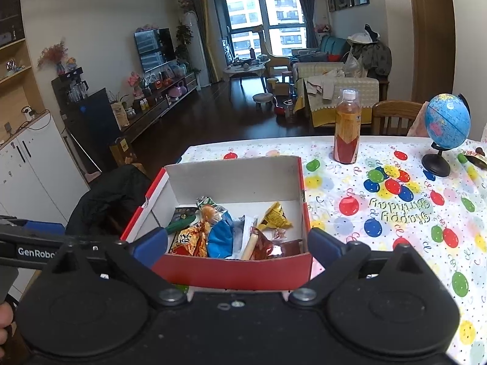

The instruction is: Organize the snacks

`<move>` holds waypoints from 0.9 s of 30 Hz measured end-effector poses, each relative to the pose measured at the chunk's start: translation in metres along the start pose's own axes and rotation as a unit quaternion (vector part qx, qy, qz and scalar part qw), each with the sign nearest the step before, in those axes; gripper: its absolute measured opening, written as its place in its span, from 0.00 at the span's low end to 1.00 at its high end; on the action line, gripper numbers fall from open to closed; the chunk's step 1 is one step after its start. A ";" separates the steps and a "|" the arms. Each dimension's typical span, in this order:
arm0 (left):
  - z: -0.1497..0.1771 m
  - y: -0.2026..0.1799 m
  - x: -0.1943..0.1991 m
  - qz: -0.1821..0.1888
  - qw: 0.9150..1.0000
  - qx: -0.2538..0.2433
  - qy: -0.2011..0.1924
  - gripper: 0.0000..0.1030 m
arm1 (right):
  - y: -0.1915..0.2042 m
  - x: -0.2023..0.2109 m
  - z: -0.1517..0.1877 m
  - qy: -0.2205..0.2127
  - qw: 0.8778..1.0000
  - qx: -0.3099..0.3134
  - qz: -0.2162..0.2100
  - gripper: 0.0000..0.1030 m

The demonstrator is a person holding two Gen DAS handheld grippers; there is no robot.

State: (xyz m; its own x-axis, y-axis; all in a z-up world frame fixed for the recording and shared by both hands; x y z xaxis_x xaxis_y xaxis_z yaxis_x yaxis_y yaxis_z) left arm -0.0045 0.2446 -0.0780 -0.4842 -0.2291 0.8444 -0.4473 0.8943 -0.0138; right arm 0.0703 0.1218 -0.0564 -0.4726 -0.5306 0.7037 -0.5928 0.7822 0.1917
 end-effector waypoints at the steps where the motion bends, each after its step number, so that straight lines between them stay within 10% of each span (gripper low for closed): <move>1: 0.000 0.000 0.001 -0.001 1.000 -0.001 -0.002 0.99 | 0.001 0.001 0.000 0.000 1.000 0.001 0.000 0.96; 27: -0.002 -0.001 0.011 -0.003 1.000 0.001 -0.019 0.99 | -0.006 0.000 0.003 0.004 1.000 -0.019 0.006 0.96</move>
State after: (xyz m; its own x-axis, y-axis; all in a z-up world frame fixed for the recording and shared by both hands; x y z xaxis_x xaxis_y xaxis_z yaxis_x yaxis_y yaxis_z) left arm -0.0083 0.2415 -0.0675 -0.5098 -0.2479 0.8238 -0.4506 0.8927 -0.0103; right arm 0.0711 0.1161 -0.0596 -0.4740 -0.5185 0.7117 -0.5623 0.8002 0.2084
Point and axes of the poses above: each gripper's, at about its wrist camera, not at the fingertips, and x roughly against the way its jaws point, y to its left, z to its underside, the point moved 10 cm from there along -x, roughly the way its jaws point, and after that the axes turned 8 degrees about y, right-handed, at the moved point
